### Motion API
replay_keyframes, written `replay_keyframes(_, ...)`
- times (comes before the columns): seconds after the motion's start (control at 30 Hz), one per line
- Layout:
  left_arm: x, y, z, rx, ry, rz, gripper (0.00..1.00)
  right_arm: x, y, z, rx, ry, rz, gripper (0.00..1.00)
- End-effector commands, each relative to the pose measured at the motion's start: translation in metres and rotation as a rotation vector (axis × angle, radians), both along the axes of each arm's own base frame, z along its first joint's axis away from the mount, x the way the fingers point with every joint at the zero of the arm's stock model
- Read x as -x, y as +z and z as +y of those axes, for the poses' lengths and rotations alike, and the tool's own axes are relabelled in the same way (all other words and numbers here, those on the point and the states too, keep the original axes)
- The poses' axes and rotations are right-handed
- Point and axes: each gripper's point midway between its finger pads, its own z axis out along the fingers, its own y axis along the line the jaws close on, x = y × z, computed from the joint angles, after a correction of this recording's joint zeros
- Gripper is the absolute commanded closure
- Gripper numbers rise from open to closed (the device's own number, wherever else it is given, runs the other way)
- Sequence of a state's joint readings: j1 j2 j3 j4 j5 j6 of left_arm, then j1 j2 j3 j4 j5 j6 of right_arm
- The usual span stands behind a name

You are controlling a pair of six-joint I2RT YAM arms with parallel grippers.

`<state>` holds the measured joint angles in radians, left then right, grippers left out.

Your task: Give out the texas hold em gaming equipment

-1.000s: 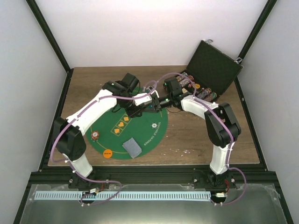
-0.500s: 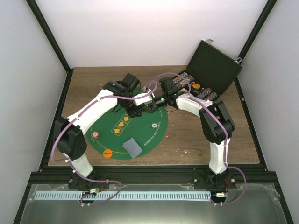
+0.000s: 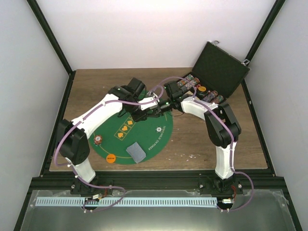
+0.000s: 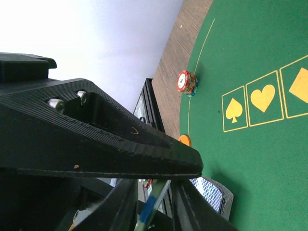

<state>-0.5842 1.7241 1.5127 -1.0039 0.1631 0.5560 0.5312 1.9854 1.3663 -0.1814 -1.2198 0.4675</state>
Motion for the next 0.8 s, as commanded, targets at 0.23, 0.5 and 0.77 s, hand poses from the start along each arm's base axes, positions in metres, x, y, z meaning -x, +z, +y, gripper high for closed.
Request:
replay_keyframes(0.23,-0.012,-0.012,0.009,-0.055,0.032,-0.039,0.74,-0.002,-0.001,0.007,0.02,0.004,-0.055,0.99)
replay_keyframes(0.5,-0.01,0.0,0.013,-0.01,0.076,0.017,0.0,-0.044,-0.03,-0.036,0.144,-0.168,-0.083,0.99)
replay_keyframes(0.77,-0.021,0.02,0.065,0.099,0.229,0.068,0.0,-0.058,-0.063,-0.066,0.292,-0.232,-0.113,0.99)
